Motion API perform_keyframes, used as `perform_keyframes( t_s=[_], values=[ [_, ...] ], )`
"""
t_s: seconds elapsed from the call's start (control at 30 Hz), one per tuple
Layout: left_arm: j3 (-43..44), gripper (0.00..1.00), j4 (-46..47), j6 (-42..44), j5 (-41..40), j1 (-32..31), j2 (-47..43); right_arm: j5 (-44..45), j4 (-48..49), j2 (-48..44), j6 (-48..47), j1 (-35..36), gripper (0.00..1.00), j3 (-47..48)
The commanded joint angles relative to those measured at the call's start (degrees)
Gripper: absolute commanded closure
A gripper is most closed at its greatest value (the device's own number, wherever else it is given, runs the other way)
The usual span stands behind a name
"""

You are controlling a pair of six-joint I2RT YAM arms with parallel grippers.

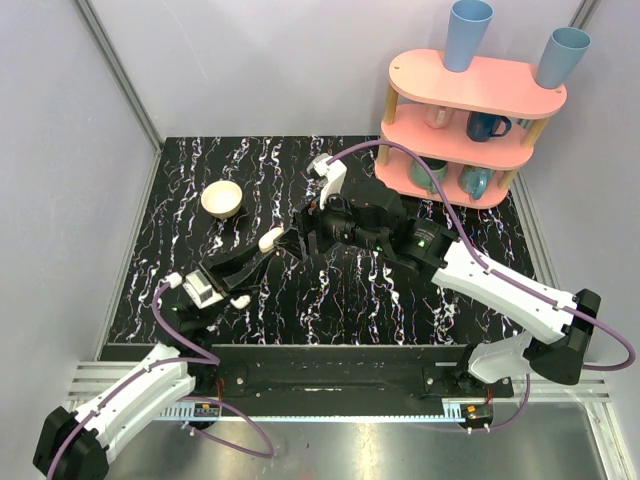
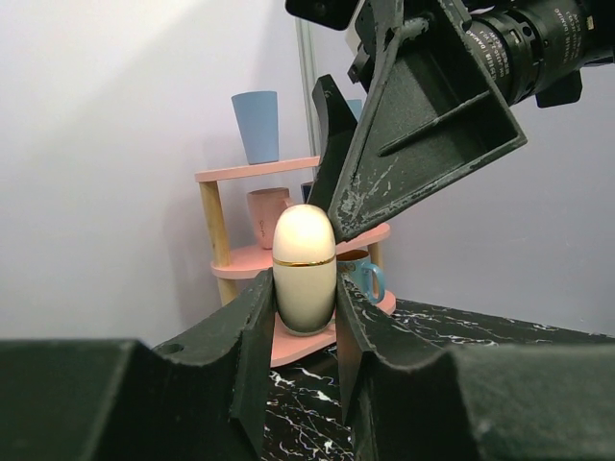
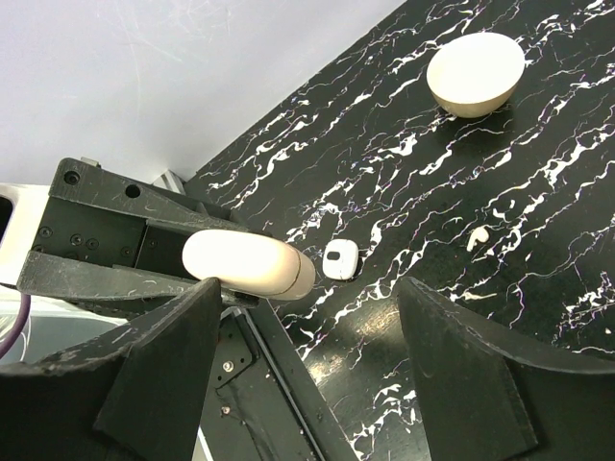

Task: Insert the wireless bluetooth earbuds into the charging case
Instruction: Open the charging case, then pick up the left earbud from the center of the board.

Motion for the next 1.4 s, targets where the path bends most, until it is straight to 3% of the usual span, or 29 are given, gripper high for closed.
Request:
perform_keyframes(
  t_s=[0.0, 0.77, 1.37],
  values=[
    [2.9, 1.00, 2.7, -0.7, 4.3, -0.2, -0.6, 1.4, 0.3, 0.5, -1.0, 0.2, 0.19, 2.6],
    [4.9, 1.00, 4.4, -3.6, 14.7, -0.1, -1.0, 4.3, 0.4, 2.1, -2.8, 0.2, 0.17, 4.8],
    [0.6, 1.00, 0.9, -1.9, 2.3, -0.1, -2.9, 1.6, 4.6, 0.3, -6.1, 0.1, 0.11, 6.5]
  ],
)
